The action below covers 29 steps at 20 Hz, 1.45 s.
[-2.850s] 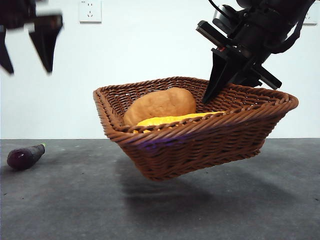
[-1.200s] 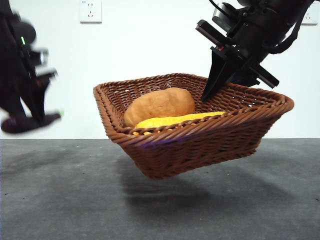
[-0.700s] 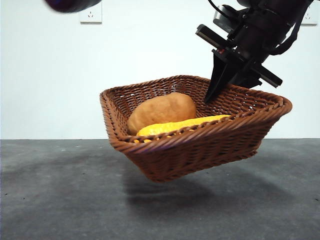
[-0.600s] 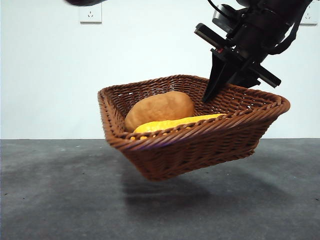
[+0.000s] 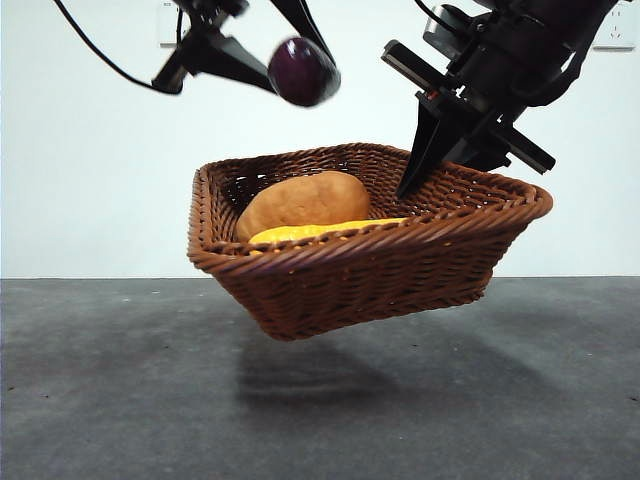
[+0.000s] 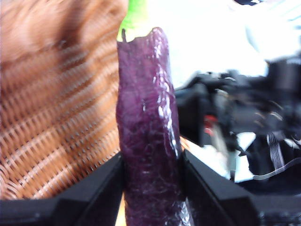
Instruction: Help me put the vegetables on the table into the basket
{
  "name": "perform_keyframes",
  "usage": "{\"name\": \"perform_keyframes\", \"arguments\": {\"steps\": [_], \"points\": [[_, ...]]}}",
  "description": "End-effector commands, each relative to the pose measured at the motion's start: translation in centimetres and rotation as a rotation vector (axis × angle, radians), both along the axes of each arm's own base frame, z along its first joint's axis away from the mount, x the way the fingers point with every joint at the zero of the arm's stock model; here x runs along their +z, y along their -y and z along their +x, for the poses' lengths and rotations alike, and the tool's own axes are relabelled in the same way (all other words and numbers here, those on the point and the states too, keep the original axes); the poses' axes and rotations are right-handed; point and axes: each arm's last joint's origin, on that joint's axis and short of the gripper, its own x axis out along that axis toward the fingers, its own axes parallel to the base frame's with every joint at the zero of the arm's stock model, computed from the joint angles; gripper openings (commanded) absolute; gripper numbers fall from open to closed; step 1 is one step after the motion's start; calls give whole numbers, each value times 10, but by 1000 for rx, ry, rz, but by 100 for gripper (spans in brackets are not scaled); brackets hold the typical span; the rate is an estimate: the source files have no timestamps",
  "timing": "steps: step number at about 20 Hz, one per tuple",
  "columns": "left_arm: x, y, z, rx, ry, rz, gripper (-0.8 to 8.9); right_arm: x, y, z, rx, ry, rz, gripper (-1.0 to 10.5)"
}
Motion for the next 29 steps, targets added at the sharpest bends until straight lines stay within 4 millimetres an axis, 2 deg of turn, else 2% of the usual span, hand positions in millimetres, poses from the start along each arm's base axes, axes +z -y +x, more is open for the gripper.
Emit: {"name": "perform_keyframes", "arguments": {"steps": [1,5,7,11,12,14,15,20,25,29], "points": [[-16,13,7,58,-102,-30,-7,-1,-1,0,-3,-17,32,-8],[-44,37,9,108,-191,40,-7,-1,-1,0,7,-11,25,-8],[-47,43,10,134,-192,36,-7,-2,0,-1,20,-10,-12,-8],[-49,43,8,143,-202,60,8,-4,1,-3,44,-13,-32,-8],[-50,42,7,143,-213,68,76,-4,1,-3,44,-11,-30,-8],[-51,42,6,143,-223,78,339,-3,0,-2,47,-6,-29,-8],[-50,42,6,136,-223,71,360,-3,0,-2,51,-4,-31,-8],[-48,44,6,70,-227,29,360,-6,1,-6,99,-22,-54,-8],[-47,40,1,7,-188,85,350,-6,2,-6,99,-24,-51,-8],[-17,17,-17,-56,-81,124,350,-6,2,-6,95,-36,-53,-8]]}}
